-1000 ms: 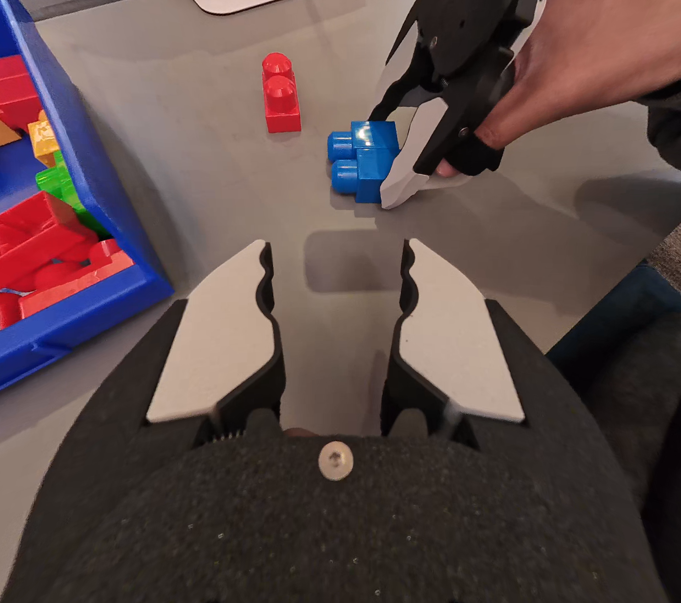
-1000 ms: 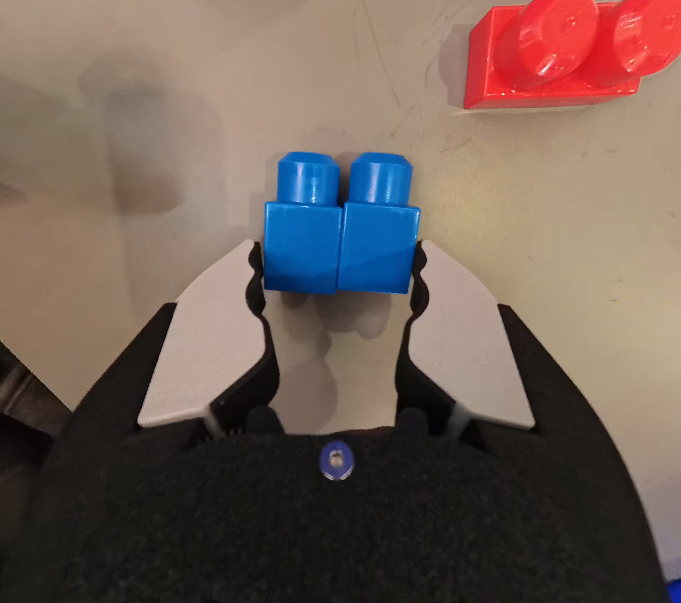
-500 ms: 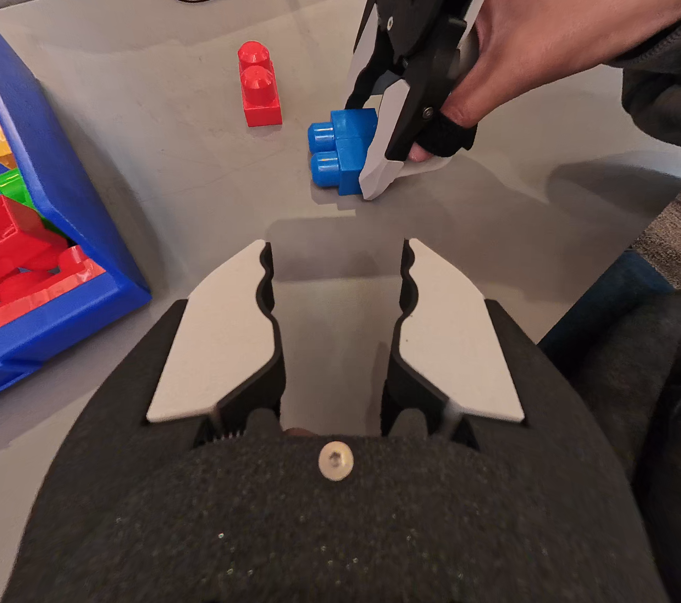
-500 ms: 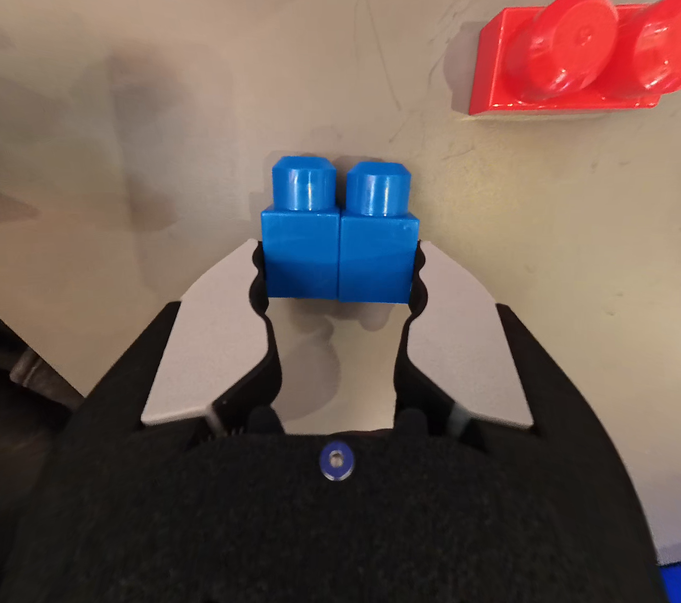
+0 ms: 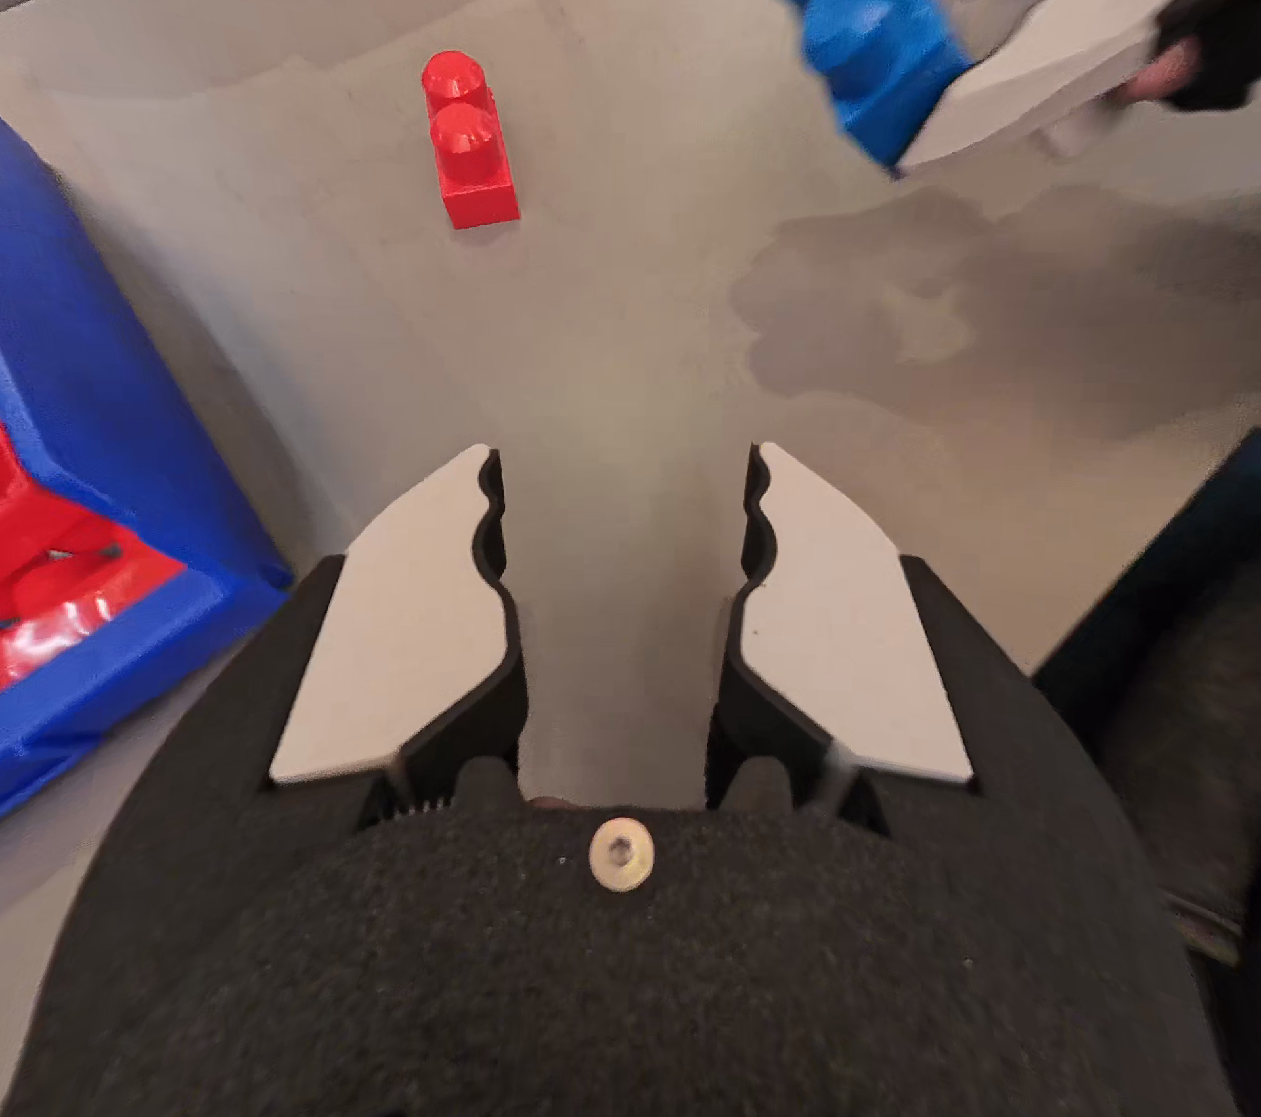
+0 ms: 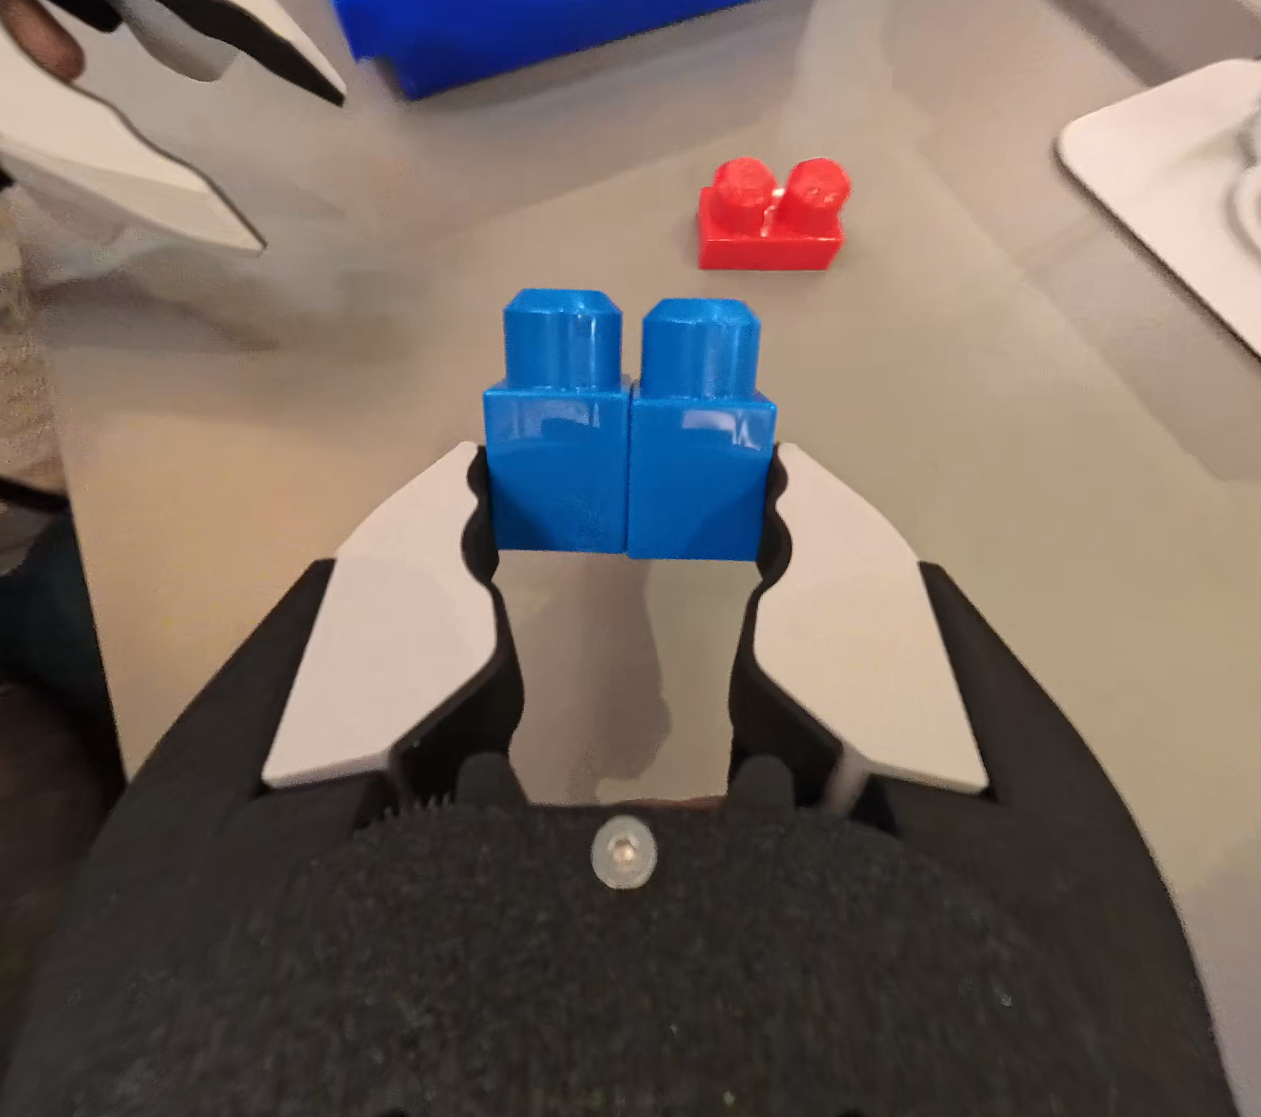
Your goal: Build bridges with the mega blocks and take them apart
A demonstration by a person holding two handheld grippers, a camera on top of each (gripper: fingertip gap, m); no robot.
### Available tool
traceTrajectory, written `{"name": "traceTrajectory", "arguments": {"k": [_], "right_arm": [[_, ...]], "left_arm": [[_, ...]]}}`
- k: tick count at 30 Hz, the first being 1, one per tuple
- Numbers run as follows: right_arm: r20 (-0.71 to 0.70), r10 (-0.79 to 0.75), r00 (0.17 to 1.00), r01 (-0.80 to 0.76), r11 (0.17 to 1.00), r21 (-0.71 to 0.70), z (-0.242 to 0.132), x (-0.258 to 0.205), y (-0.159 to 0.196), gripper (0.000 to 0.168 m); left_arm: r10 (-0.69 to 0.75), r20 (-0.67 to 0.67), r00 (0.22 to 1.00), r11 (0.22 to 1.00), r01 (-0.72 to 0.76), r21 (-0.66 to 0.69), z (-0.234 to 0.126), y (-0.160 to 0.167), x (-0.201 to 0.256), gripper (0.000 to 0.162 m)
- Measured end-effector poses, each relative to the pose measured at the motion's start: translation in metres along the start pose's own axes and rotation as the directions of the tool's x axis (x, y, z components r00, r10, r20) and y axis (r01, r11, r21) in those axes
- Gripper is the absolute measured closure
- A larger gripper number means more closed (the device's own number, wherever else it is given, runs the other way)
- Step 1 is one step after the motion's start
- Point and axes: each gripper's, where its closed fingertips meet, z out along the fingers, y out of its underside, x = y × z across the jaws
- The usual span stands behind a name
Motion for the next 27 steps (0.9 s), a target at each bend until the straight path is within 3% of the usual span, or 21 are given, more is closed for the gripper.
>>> {"name": "traceTrajectory", "arguments": {"k": [6,11,21,22,24,27], "right_arm": [[-0.135,0.023,0.991,0.006,0.978,0.207,-0.029,0.027,0.019,0.093],[-0.194,0.023,0.981,0.037,0.953,0.3,-0.045,0.038,0.027,0.093],[-0.135,0.003,0.991,0.038,0.954,0.298,-0.042,0.028,0.031,0.093],[-0.13,0.009,0.992,0.031,0.953,0.3,-0.042,0.028,0.031,0.093],[-0.115,0.026,0.993,0.011,0.952,0.307,-0.042,0.03,0.031,0.093],[-0.106,0.05,0.993,-0.015,0.95,0.313,-0.043,0.033,0.031,0.093]], "left_arm": [[-0.037,0.073,0.997,0.99,0.047,-0.136,0.045,-0.047,-0.027,0.095],[-0.067,0.143,0.987,0.937,0.112,-0.332,0.1,-0.064,-0.06,0.096],[-0.124,0.126,0.984,0.81,0.174,-0.56,0.155,-0.062,-0.066,0.101],[-0.129,0.123,0.984,0.809,0.176,-0.561,0.159,-0.062,-0.065,0.103],[-0.122,0.121,0.985,0.805,0.17,-0.569,0.164,-0.062,-0.065,0.129],[-0.118,0.11,0.987,0.798,0.161,-0.581,0.164,-0.062,-0.064,0.129]]}}
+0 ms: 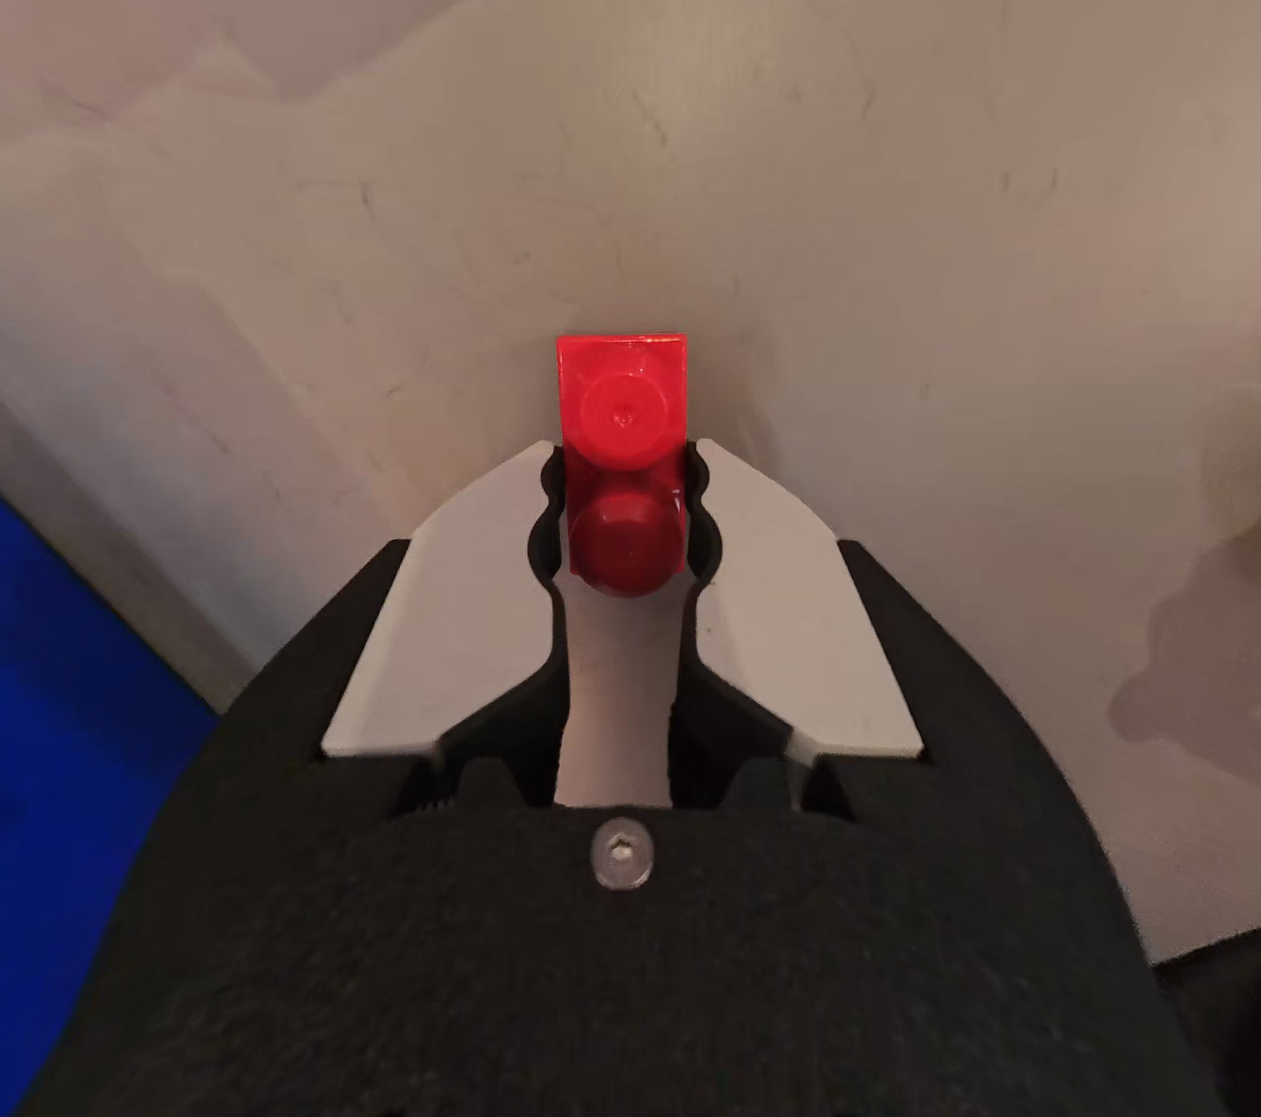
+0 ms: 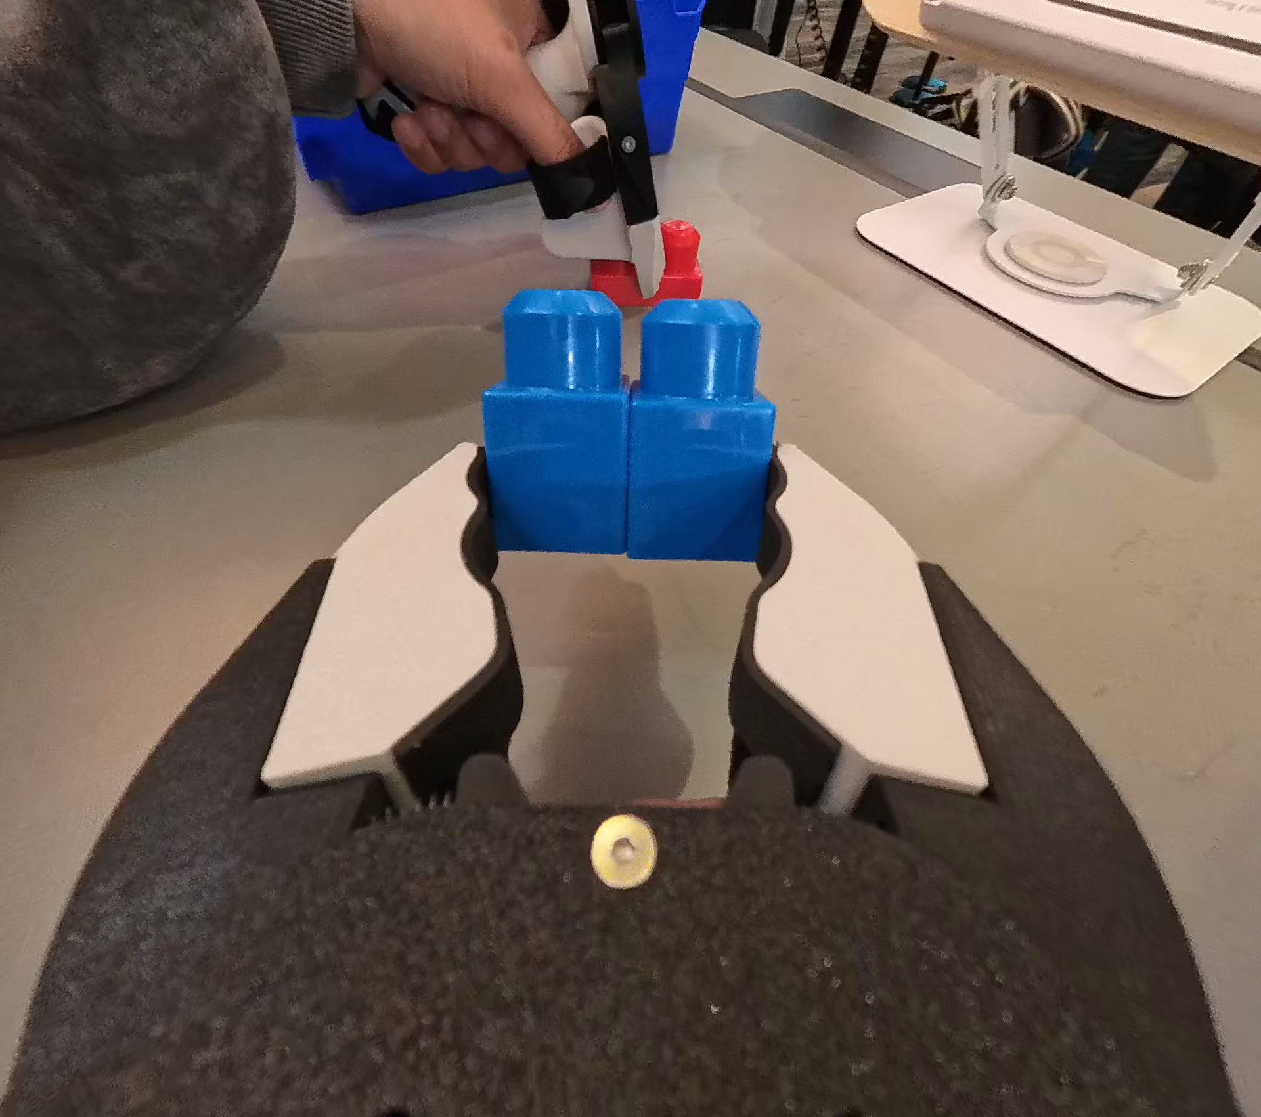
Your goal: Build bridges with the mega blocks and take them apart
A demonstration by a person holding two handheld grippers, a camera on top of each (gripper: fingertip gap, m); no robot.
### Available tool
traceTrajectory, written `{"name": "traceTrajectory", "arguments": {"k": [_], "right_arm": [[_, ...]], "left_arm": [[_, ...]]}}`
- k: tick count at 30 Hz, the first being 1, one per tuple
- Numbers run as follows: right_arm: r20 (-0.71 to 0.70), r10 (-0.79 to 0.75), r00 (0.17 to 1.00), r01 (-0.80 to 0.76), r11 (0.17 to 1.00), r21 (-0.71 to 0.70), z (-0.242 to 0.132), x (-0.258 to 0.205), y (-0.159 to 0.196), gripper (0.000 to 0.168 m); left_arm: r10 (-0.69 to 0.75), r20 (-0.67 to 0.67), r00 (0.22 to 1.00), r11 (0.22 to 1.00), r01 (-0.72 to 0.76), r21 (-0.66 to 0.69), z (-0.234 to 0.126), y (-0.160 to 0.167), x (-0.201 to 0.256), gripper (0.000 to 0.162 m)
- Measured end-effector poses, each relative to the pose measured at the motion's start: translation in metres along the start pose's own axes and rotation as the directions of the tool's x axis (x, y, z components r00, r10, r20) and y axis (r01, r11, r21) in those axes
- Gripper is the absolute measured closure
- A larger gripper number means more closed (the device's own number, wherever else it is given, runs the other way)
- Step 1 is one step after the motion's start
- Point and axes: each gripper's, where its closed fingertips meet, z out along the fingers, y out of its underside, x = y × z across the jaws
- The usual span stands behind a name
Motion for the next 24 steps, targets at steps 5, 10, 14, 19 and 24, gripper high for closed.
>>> {"name": "traceTrajectory", "arguments": {"k": [5,10,14,19,24], "right_arm": [[-0.01,-0.014,1.0,0.014,1.0,-0.015,0.002,0.002,0.002,0.093],[-0.072,-0.114,0.991,0.108,0.991,-0.081,0.008,0.017,0.005,0.093],[-0.118,-0.291,0.949,0.272,0.95,-0.154,0.019,0.025,-0.008,0.093],[-0.123,-0.39,0.912,0.367,0.913,-0.177,0.032,0.019,-0.031,0.093],[-0.122,-0.423,0.898,0.398,0.899,-0.185,0.034,0.013,-0.041,0.093]], "left_arm": [[-0.021,-0.142,0.99,0.997,0.031,0.07,-0.017,0.002,0.007,0.129],[0.007,-0.472,0.882,0.953,0.138,0.271,-0.089,-0.008,0.042,0.129],[0.113,-0.586,0.803,0.932,0.119,0.342,-0.137,-0.01,0.085,0.129],[0.187,-0.611,0.769,0.93,0.061,0.362,-0.15,-0.007,0.119,0.129],[0.182,-0.639,0.748,0.932,0.075,0.354,-0.143,-0.008,0.125,0.129]]}}
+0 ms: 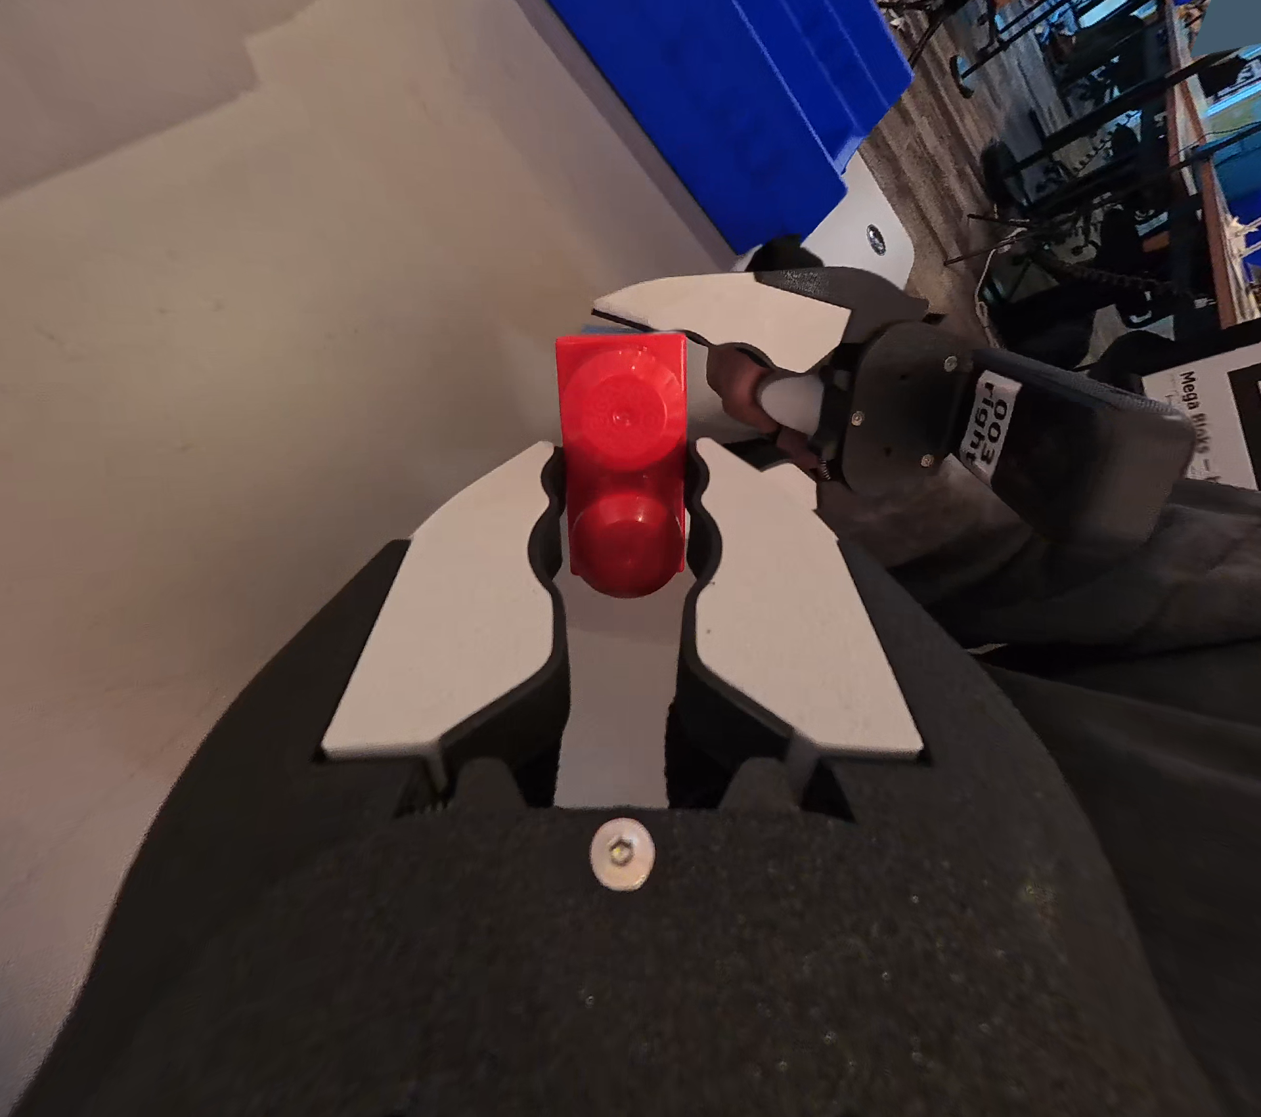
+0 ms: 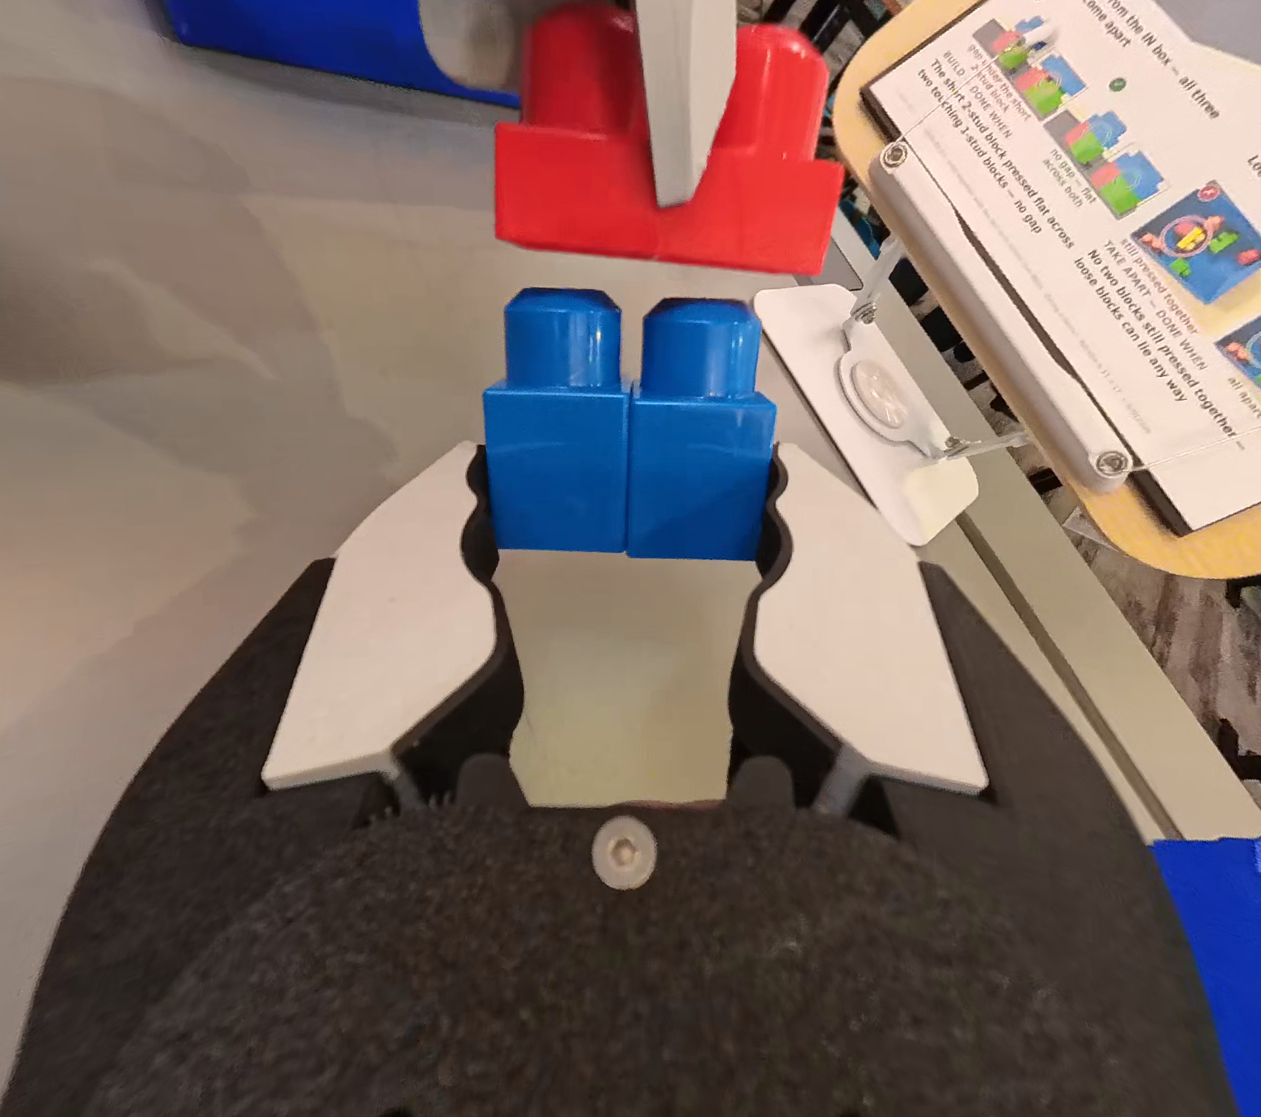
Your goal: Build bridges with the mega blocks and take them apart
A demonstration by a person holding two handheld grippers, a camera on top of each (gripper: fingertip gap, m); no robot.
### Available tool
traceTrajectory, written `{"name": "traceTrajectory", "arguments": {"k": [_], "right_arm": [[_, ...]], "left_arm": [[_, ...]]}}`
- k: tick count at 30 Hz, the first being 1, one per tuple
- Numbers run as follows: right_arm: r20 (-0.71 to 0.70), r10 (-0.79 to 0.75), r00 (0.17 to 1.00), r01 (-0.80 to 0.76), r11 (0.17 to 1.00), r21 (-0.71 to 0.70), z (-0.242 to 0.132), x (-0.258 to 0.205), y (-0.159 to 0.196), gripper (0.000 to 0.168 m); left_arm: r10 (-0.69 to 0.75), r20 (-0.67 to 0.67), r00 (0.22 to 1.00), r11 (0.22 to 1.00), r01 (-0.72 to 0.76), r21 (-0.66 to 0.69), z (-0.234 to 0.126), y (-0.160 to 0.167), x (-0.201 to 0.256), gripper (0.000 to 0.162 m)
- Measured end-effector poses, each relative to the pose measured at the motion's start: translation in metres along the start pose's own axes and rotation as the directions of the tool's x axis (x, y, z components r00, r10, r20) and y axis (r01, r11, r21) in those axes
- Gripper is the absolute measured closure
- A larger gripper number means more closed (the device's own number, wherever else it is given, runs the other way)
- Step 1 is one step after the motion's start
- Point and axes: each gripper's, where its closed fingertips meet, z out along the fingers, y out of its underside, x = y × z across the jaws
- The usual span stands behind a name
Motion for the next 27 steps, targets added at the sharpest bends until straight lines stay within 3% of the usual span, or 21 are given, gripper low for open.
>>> {"name": "traceTrajectory", "arguments": {"k": [17,27], "right_arm": [[0.002,-0.059,0.998,0.059,0.998,0.006,-0.007,-0.002,-0.011,0.093],[-0.014,-0.084,0.996,0.085,0.996,0.02,-0.007,-0.003,-0.013,0.093]], "left_arm": [[0.062,-0.07,0.996,0.997,-0.065,-0.042,0.009,0.013,0.005,0.129],[0.032,-0.119,0.992,0.999,-0.032,0.0,0.011,0.014,0.001,0.129]]}}
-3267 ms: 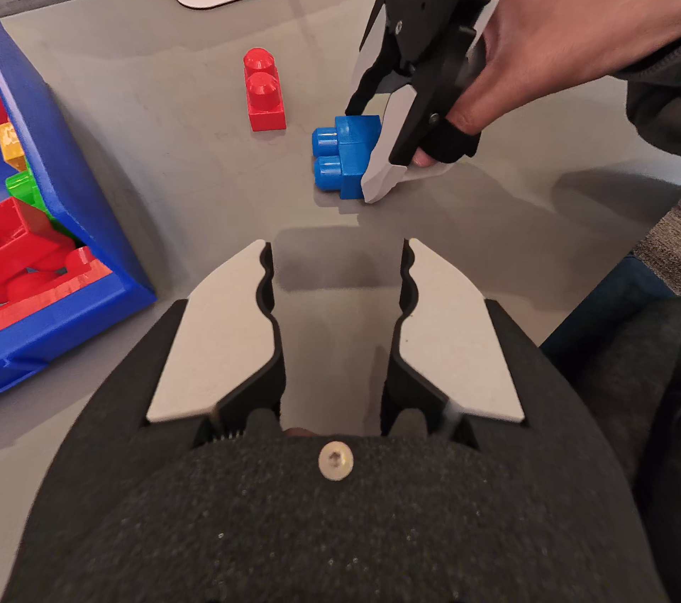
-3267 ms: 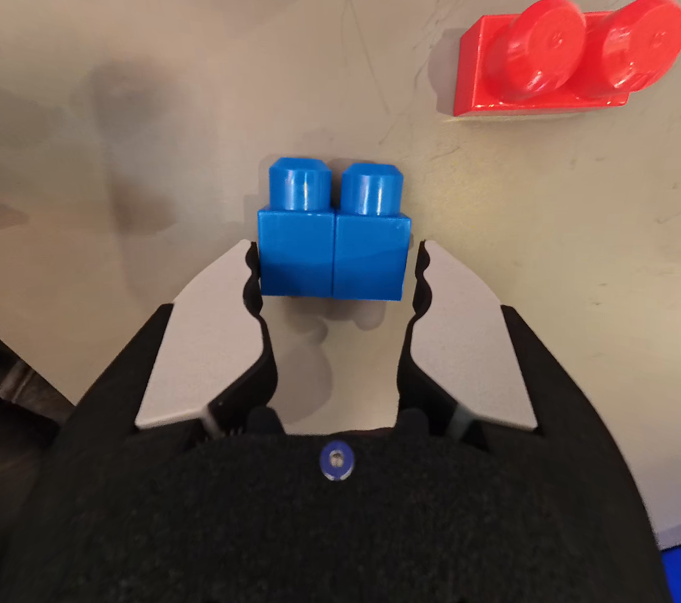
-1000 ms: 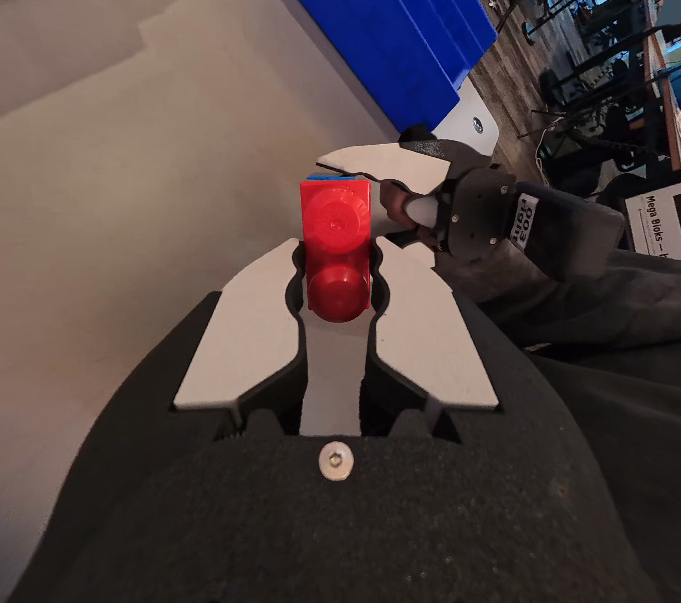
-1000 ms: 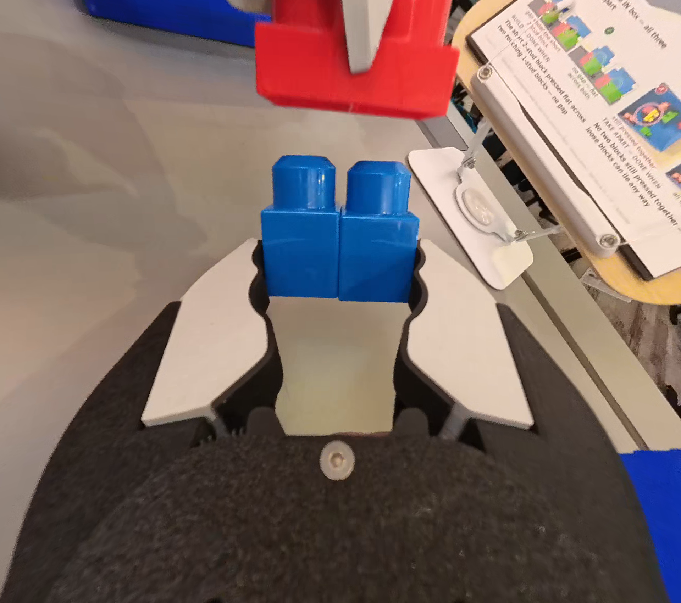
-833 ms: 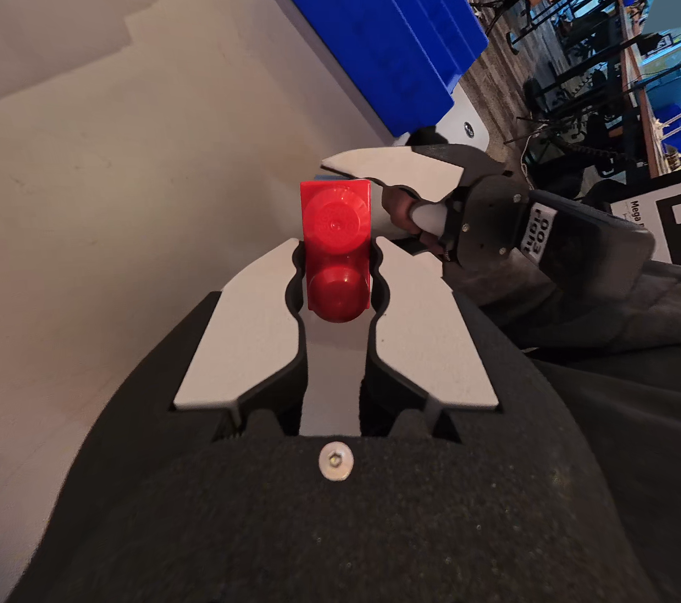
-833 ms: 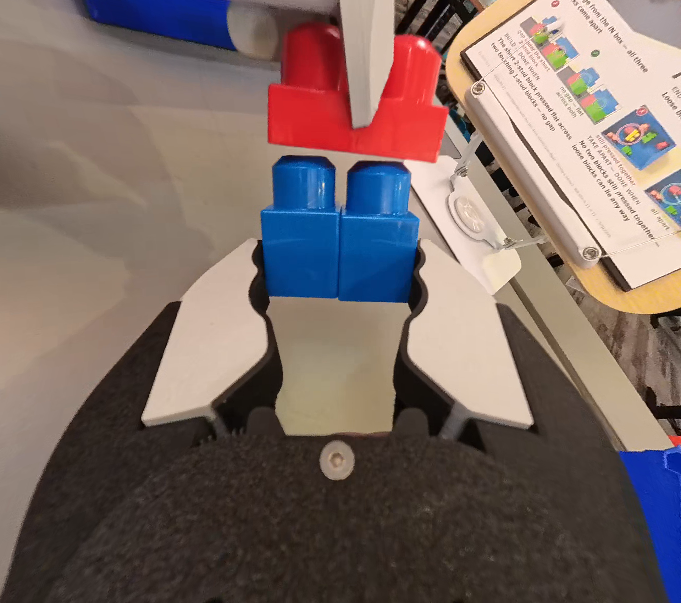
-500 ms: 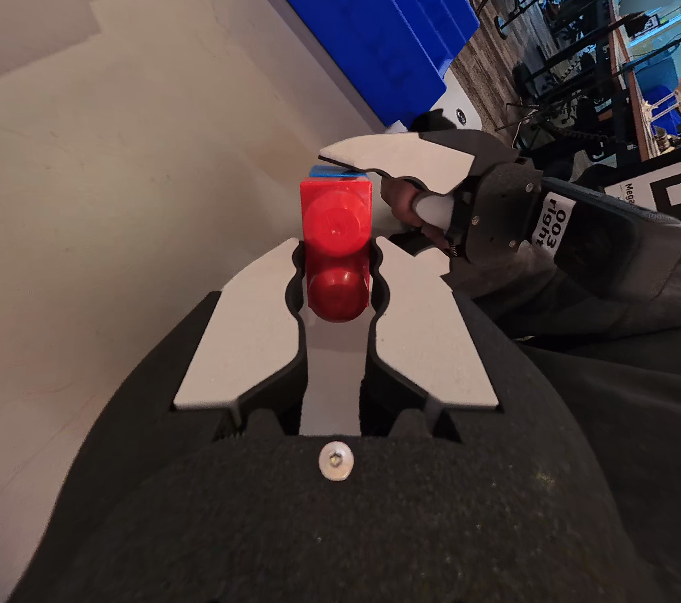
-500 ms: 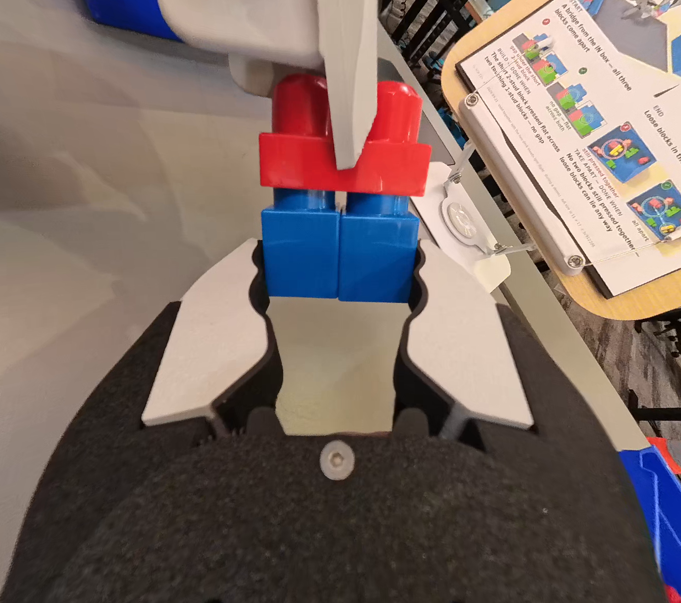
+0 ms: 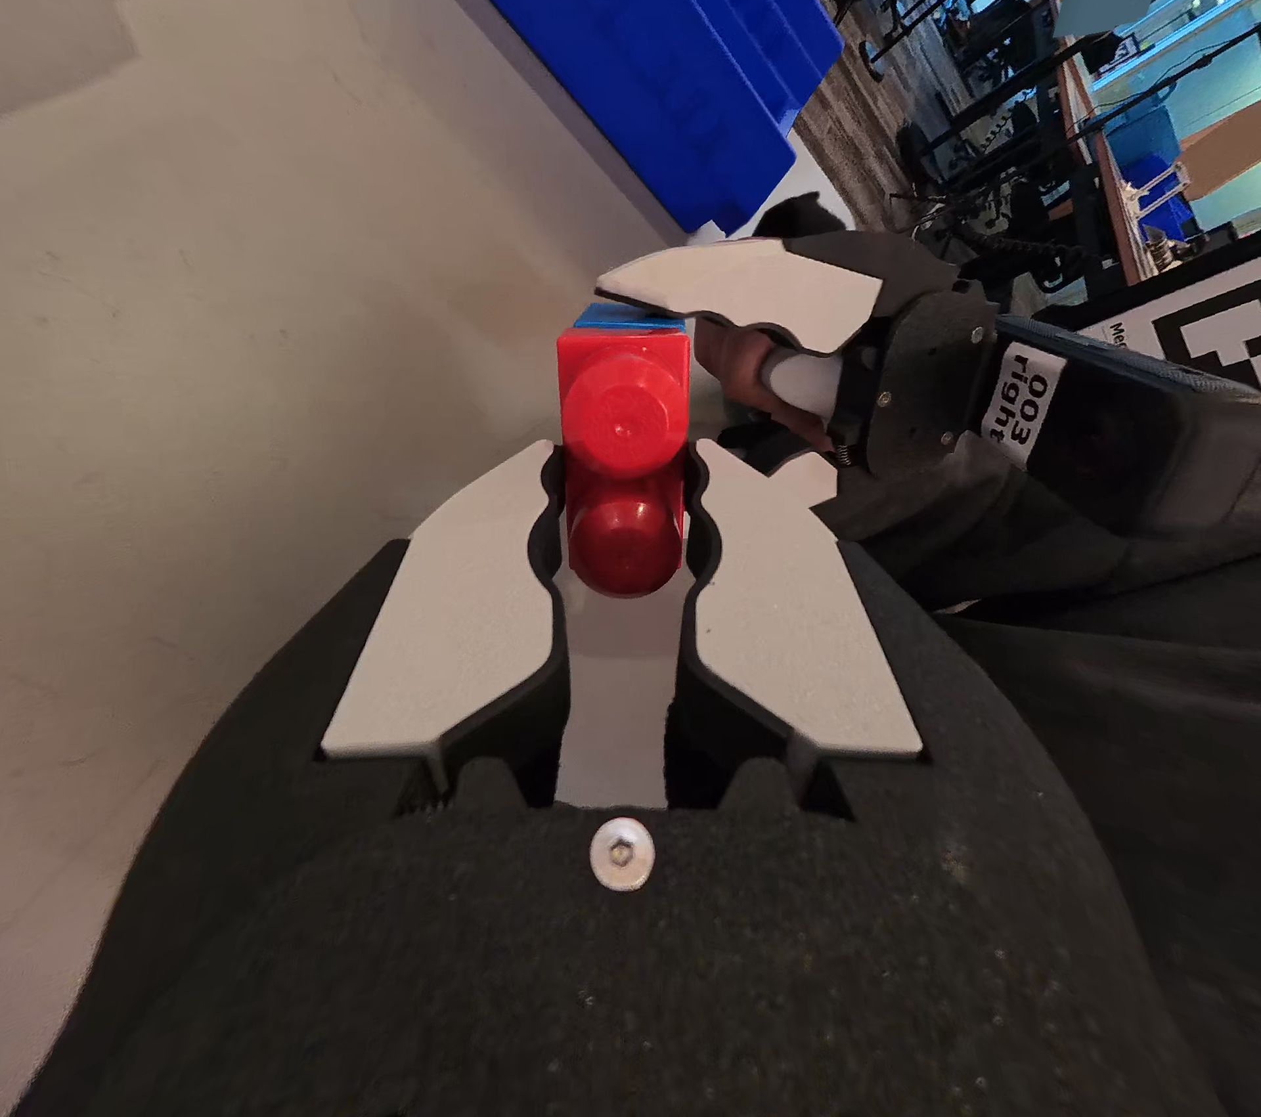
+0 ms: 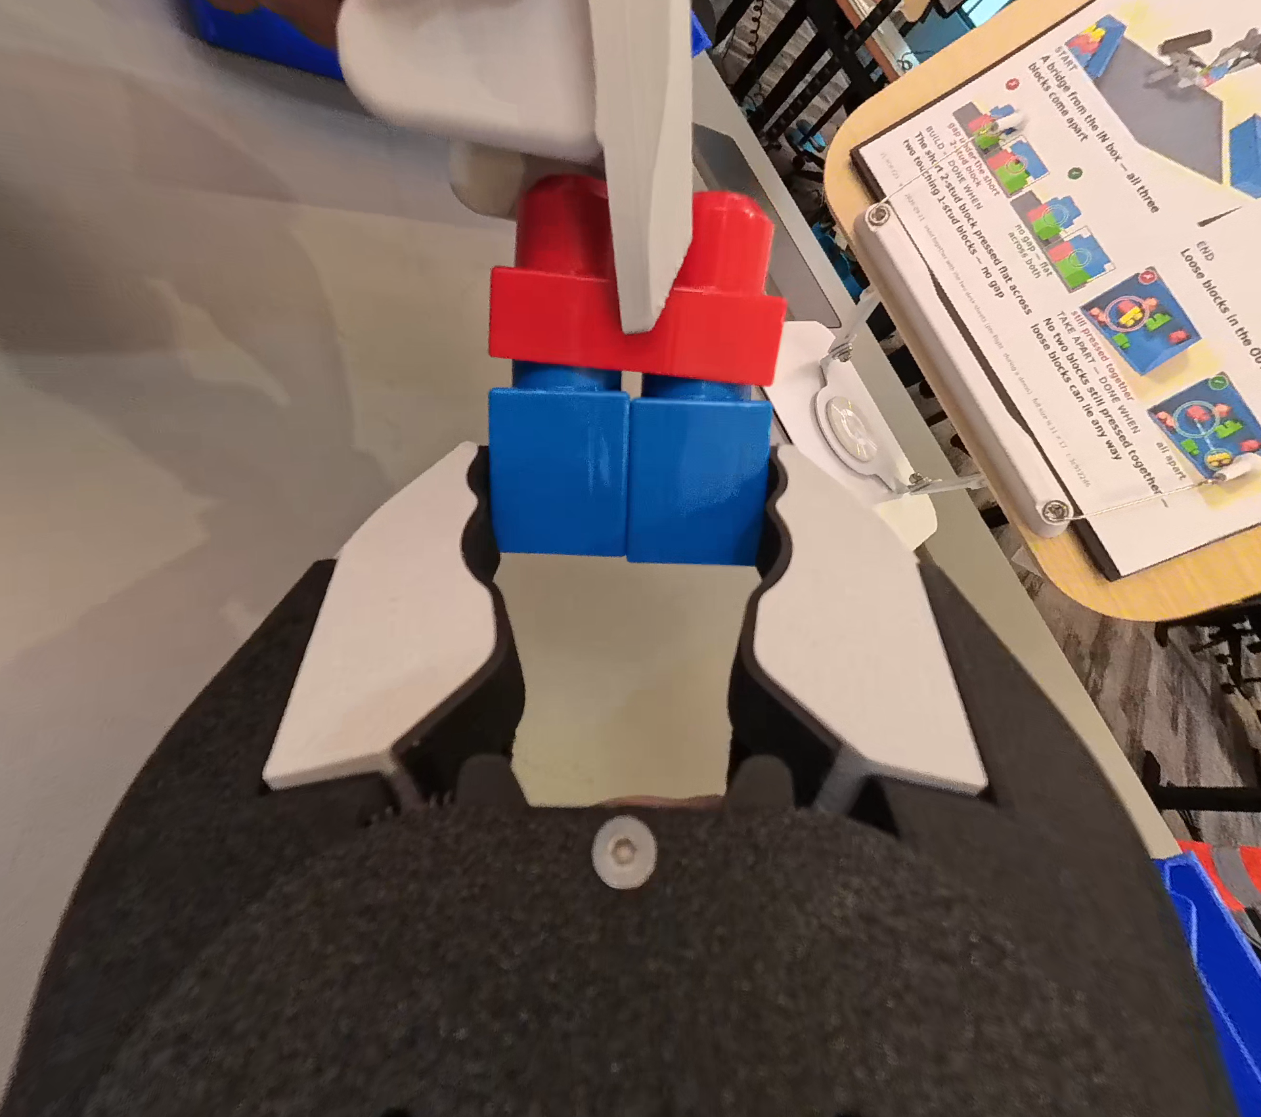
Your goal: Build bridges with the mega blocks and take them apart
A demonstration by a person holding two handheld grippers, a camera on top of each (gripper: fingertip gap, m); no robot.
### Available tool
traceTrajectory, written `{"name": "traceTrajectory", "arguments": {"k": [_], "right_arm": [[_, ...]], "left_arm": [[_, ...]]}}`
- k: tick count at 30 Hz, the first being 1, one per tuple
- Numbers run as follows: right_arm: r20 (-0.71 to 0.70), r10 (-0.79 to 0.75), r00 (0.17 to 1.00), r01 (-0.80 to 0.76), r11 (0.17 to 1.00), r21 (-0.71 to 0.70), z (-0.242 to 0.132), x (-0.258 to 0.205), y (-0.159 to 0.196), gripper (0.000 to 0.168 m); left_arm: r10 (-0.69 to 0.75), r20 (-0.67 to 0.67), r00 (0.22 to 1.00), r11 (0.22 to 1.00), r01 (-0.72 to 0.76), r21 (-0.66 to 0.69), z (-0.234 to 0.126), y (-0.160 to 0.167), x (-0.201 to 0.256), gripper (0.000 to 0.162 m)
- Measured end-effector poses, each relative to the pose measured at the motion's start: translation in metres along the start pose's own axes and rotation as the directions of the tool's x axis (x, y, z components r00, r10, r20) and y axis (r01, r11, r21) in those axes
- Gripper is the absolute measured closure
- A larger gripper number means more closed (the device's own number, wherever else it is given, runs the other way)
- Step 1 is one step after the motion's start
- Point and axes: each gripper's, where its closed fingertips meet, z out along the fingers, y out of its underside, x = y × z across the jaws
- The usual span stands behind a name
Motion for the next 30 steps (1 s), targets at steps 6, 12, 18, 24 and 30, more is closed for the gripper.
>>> {"name": "traceTrajectory", "arguments": {"k": [6,12,18,24,30], "right_arm": [[0.0,0.014,1.0,-0.014,1.0,0.015,0.0,0.0,-0.001,0.093],[-0.007,-0.014,1.0,0.014,0.999,0.031,-0.002,0.0,0.0,0.093],[0.012,-0.044,0.999,0.043,0.998,0.035,-0.004,-0.003,0.005,0.093],[0.026,-0.028,0.999,0.026,0.997,0.075,-0.011,0.0,0.001,0.093],[0.142,0.143,0.979,-0.181,0.937,0.3,-0.034,0.005,-0.029,0.093]], "left_arm": [[-0.055,-0.064,0.996,0.996,0.059,0.067,0.001,-0.001,-0.003,0.129],[-0.111,-0.17,0.979,0.985,0.131,0.112,0.004,0.0,0.0,0.129],[-0.094,-0.176,0.98,0.986,0.116,0.123,0.009,0.004,0.0,0.129],[-0.025,-0.186,0.982,0.985,0.056,0.162,-0.01,0.0,0.003,0.11],[0.005,-0.497,0.868,0.964,0.129,0.234,-0.023,0.003,0.027,0.073]]}}
